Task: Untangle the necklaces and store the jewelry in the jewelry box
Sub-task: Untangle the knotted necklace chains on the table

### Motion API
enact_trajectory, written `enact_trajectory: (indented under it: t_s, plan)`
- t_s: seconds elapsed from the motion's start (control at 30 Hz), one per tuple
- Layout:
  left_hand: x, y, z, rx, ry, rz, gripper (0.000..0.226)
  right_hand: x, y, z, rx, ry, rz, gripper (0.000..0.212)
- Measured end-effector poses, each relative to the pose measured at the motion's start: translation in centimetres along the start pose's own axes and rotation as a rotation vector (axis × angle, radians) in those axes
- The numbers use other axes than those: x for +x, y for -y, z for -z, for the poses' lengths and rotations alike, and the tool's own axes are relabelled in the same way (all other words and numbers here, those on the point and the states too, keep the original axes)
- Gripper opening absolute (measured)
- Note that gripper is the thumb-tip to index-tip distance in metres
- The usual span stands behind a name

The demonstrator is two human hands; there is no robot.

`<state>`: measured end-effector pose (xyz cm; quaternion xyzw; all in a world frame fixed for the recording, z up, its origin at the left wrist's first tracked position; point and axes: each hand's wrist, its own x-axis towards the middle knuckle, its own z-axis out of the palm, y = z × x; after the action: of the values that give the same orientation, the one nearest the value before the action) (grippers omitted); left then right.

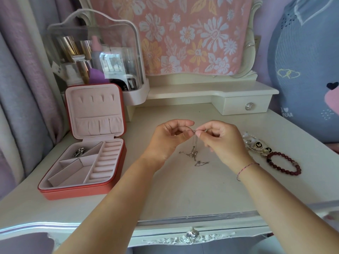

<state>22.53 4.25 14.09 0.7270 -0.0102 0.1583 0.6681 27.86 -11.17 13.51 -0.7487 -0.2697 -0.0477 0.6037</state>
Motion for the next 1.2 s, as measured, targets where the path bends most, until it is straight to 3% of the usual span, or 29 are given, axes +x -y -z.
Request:
enact_trajectory:
  t_s: [0.17,0.4,0.63,0.9,1.1,1.2]
  plan:
    - [0.0,-0.3,0.2,-0.044,-0.121,0.004,0.015,0.3,0.2,0.4,0.228,-0.035,-0.130,0.007]
    - [0.3,-0.2,0.5,-0.032,-0.145,0.017,0.021,0.8,0.0,0.7,0.423,-0.071,-0.269,0.014]
    - [0.5,-0.2,0.5,-0.224,-0.168,0.095,0.026,0.9,0.2,0.9,0.603,-0.061,-0.317,0.014]
    - [0.8,-0.3,1.0,-0.316,-0.275,0.075,0.027,1.0,0.1,1.4,0.600,-0.137,-0.343,0.014]
    - [1.0,-0.2,1.4,-0.449,-0.362,0.105,0.029,1.0,0.3,1.7,0.649,-0.062,-0.322,0.016]
    - [1.0,-0.2,1.6,-0.401,-0.370,0.147,0.034,0.9,0.3,1.7,0.634,-0.011,-0.291,0.016]
